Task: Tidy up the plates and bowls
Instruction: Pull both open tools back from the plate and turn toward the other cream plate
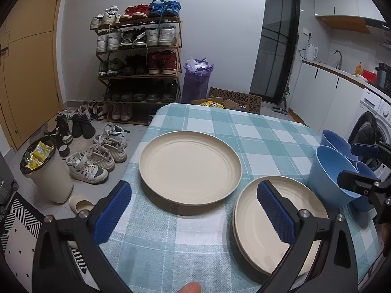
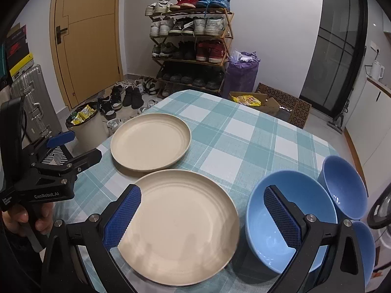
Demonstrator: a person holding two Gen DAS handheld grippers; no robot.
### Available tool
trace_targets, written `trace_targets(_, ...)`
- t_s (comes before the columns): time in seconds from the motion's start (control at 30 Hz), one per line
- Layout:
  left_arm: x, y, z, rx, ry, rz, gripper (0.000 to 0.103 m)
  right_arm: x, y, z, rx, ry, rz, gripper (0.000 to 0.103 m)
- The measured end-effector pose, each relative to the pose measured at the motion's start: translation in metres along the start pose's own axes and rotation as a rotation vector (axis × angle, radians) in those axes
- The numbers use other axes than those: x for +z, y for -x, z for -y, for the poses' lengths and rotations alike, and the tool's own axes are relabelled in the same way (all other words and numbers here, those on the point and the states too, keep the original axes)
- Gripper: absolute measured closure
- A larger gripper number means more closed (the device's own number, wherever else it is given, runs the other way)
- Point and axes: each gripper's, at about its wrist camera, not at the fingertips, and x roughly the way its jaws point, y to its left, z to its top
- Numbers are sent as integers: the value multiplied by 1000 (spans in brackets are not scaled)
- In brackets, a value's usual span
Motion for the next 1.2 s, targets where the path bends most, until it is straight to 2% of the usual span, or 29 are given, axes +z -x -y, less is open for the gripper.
trace_targets(0.2,3,4,-5,17,5,19,0,13,2,-6,17,16,17,1)
trace_targets(0.77,13,-9,-17,60,23,7,0,29,-4,1,33,-9,32,1)
trace_targets(1.2,16,-27,-30,93,71,-31,0,48,-31,-3,80,-7,1,1)
